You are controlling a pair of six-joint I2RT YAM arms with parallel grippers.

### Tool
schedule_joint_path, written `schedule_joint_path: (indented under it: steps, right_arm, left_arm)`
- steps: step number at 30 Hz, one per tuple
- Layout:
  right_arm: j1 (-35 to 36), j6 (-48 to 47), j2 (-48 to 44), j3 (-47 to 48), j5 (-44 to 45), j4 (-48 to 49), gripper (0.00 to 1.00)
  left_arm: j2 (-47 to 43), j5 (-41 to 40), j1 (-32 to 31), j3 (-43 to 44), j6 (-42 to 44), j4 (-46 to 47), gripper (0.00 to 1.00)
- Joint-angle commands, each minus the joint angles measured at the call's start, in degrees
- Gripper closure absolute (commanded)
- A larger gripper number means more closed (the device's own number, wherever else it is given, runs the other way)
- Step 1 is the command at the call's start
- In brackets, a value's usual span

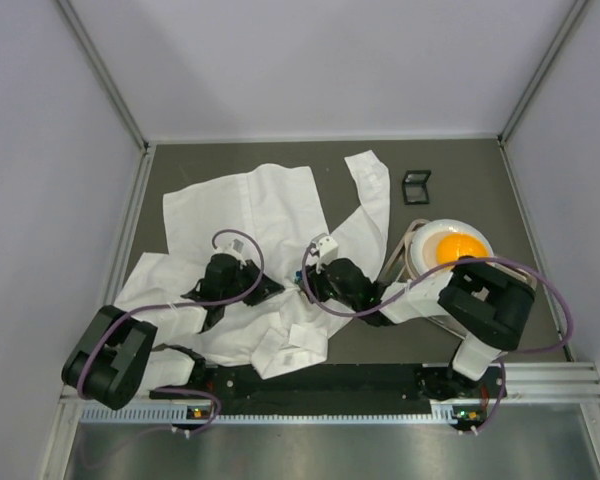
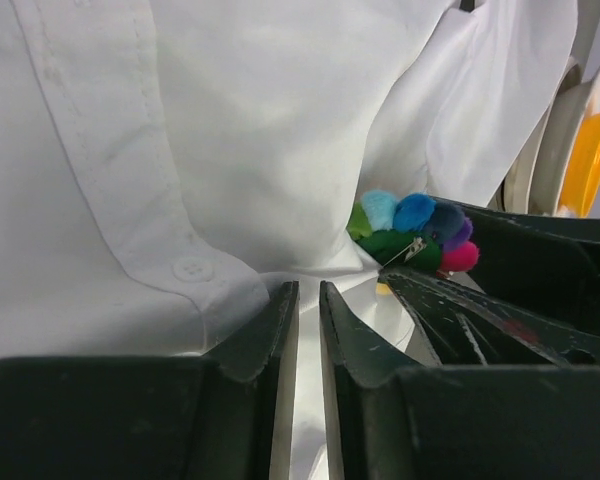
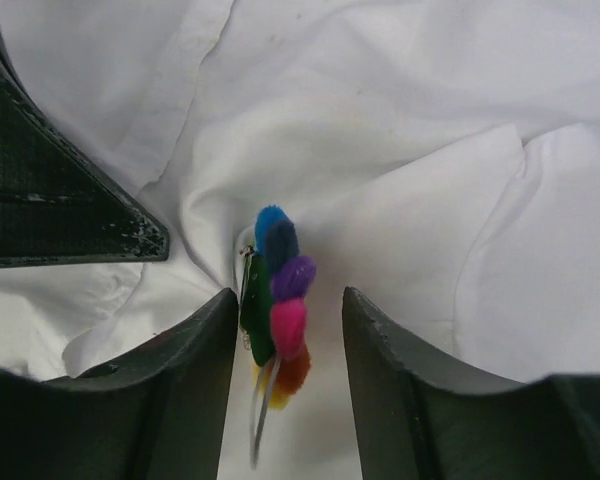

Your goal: Remove the brooch from the garment

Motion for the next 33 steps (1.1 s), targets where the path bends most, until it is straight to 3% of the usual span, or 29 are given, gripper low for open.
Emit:
schedule_joint_path:
  steps: [1,7,17,28,33]
  right_arm:
    - [-1.1,4.6,-5.4,0.1,-4.8,-1.1,0.53]
    - [-4.4,8.2,-9.1,-0.1,-10.3,-4.3,0.51]
    - [-5.5,6.8,-4.1,4.8,-12.3,-7.1,0.54]
    - [-5.5,7.5,-2.8,2.6,-10.9,-3.0,1.00]
    - [-5.5,6.4,-2.1,2.1,-10.8,-0.9,1.00]
  left_arm:
    - [2.0,2.5,-0.9,2.3,2.4,3.1,0.82]
    - [2.6,1.7,-2.4,3.1,2.8,3.0,0.82]
    - [3.6,1.5,-3.9,5.5,2.6,2.6,0.80]
    - [5.2,2.1,-3.9,7.9,3.0,2.4,0.66]
    - [5.0,1.8,-3.9,12.0,5.9,-4.1,0.55]
